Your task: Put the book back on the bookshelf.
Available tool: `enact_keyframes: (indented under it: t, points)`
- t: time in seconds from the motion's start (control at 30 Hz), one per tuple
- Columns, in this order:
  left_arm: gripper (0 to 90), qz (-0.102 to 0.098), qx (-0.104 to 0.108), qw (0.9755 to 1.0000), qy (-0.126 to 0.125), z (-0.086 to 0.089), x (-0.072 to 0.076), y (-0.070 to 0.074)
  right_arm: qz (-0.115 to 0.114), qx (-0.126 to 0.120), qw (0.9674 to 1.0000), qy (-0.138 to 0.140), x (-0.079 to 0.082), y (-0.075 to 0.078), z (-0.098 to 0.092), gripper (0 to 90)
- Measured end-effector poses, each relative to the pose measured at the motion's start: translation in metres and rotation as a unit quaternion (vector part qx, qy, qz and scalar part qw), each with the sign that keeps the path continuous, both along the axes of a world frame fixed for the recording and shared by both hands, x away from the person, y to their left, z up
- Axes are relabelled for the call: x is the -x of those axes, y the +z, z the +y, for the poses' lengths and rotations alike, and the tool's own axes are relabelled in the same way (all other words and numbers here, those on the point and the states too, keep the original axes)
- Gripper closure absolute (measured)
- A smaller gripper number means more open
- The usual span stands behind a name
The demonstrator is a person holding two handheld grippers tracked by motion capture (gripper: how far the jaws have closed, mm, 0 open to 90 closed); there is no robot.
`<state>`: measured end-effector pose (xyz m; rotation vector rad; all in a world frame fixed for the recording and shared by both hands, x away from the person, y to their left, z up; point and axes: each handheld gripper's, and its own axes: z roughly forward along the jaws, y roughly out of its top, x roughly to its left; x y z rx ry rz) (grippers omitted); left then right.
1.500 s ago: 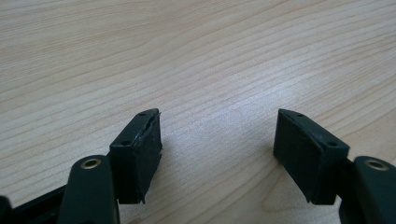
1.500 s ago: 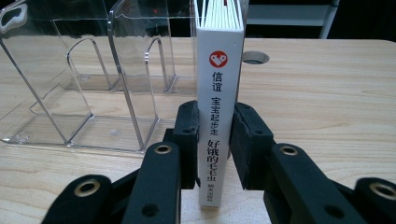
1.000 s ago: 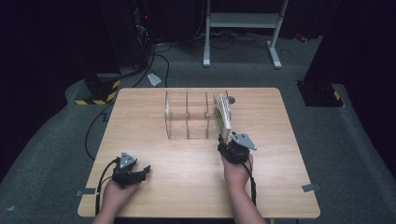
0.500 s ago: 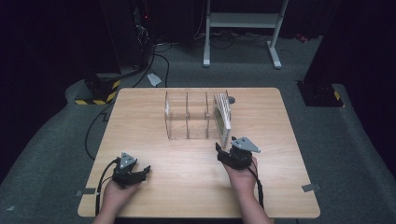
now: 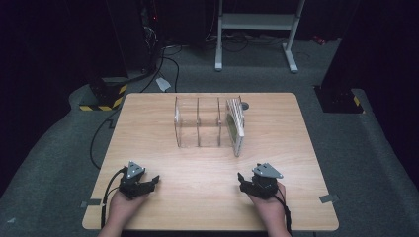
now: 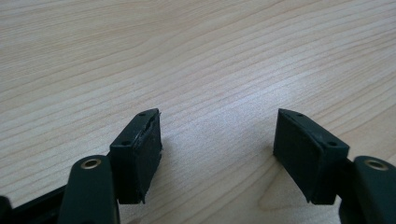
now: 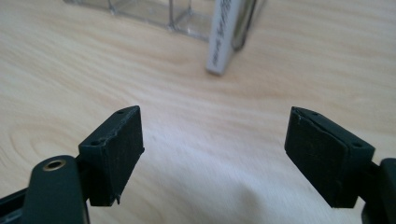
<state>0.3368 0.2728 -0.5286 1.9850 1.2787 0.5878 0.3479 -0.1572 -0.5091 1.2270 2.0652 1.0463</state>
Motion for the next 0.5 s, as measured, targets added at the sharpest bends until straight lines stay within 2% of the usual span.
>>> enact_keyframes:
  t: [0.1, 0.17, 0.27, 0.3, 0.33, 0.37, 0.4, 0.5]
  points:
    - [32.3, 0.000, 0.000, 1.0000, 0.000, 0.000, 0.000, 0.000, 0.007, 0.011, 0.9999, -0.001, 0.002, -0.004, -0.006, 19.0]
    - [32.3, 0.000, 0.000, 1.0000, 0.000, 0.000, 0.000, 0.000, 0.007, 0.031, 0.9995, -0.004, 0.005, -0.008, -0.012, 19.1]
    - [32.3, -0.001, 0.000, 1.0000, -0.001, 0.000, 0.000, 0.000, 0.048, 0.040, 0.9980, -0.012, 0.003, -0.014, -0.025, 18.7]
    - [32.3, -0.001, 0.000, 1.0000, -0.001, 0.000, 0.000, 0.000, 0.048, 0.040, 0.9980, -0.012, 0.003, -0.014, -0.025, 18.7]
    - [32.3, -0.001, 0.000, 1.0000, -0.001, 0.000, 0.000, 0.000, 0.059, 0.039, 0.9973, -0.023, 0.002, -0.014, -0.029, 18.9]
    - [32.3, -0.001, 0.000, 1.0000, -0.001, 0.000, 0.000, 0.000, 0.067, 0.040, 0.9968, -0.020, 0.001, -0.015, -0.031, 18.4]
    - [32.3, 0.000, 0.000, 1.0000, 0.000, 0.000, 0.000, 0.000, 0.085, 0.024, 0.9960, -0.016, -0.001, -0.015, -0.034, 17.8]
    - [32.3, -0.001, 0.000, 1.0000, -0.001, 0.000, 0.000, 0.000, 0.086, 0.018, 0.9960, -0.013, -0.002, -0.015, -0.035, 18.1]
